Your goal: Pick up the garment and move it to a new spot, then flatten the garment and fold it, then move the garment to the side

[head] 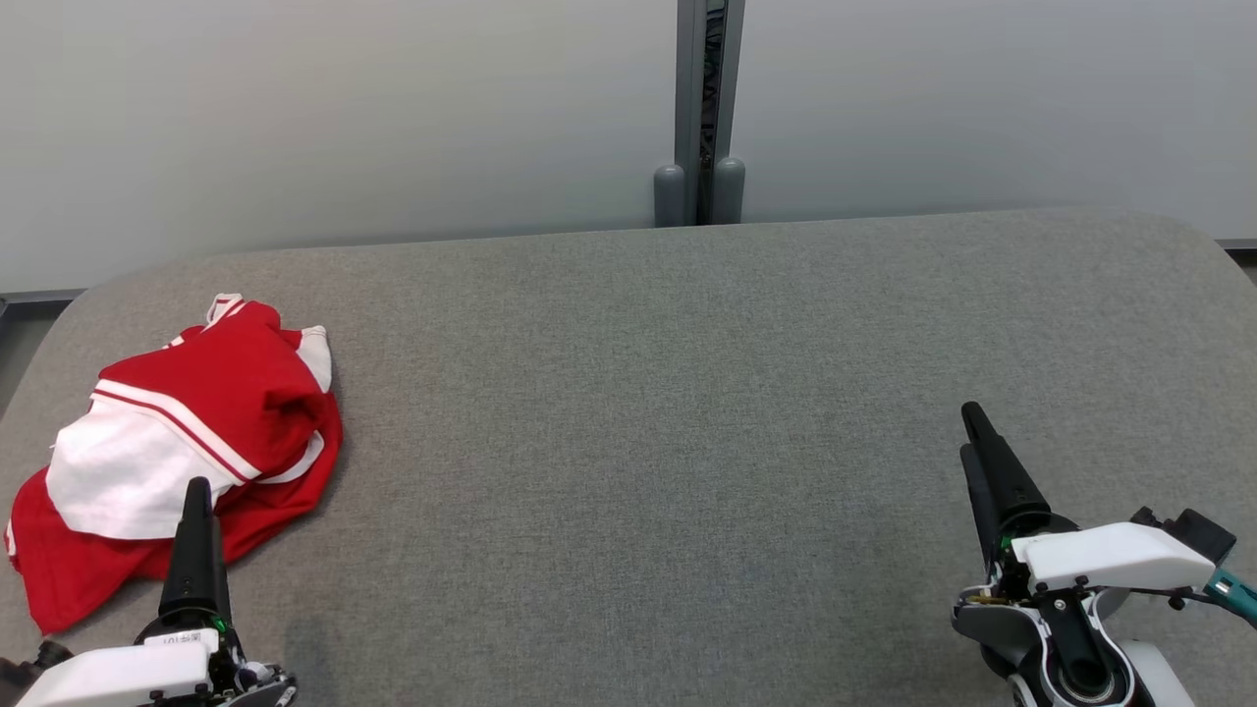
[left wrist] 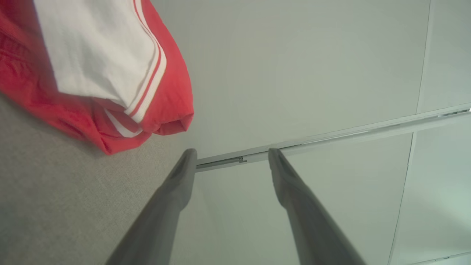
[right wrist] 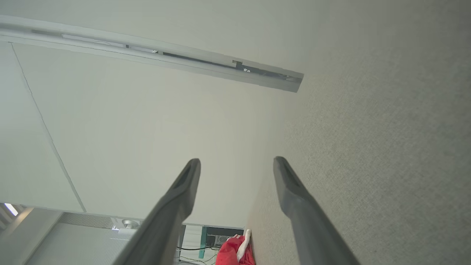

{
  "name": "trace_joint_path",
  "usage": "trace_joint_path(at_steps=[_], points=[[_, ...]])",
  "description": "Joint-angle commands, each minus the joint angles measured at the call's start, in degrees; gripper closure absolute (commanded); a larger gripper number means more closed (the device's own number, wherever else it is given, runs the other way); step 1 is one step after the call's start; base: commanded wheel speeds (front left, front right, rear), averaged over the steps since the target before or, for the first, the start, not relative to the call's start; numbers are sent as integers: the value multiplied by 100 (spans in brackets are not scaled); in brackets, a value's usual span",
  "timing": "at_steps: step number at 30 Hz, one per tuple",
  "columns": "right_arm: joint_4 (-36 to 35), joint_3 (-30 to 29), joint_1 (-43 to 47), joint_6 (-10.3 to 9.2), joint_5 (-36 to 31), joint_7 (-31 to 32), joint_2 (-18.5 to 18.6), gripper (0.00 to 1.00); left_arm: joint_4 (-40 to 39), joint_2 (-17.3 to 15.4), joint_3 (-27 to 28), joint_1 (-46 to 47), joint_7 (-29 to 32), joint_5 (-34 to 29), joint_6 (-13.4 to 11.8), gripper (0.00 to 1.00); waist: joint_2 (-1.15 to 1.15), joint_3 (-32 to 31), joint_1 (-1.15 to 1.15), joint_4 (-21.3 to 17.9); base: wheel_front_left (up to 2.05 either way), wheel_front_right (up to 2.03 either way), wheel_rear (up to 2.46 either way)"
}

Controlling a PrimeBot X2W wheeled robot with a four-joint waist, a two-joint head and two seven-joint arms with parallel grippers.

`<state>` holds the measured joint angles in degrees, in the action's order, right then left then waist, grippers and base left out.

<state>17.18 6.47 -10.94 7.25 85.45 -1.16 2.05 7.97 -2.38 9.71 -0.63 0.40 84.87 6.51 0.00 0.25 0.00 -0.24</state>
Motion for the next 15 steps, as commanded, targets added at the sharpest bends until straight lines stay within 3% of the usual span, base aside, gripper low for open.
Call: trace_joint_path(at_steps=[1, 15], points=[[-198, 4, -34, 27, -160, -80, 34, 0, -105, -50, -62, 179, -65, -180, 33, 0, 0, 0, 0, -4, 0, 0, 0], [-642, 71, 159, 29, -1472, -352, 82, 0, -165, -89, -438, 240, -370, -1611, 47, 0, 0, 3, 0, -33, 0, 0, 0]])
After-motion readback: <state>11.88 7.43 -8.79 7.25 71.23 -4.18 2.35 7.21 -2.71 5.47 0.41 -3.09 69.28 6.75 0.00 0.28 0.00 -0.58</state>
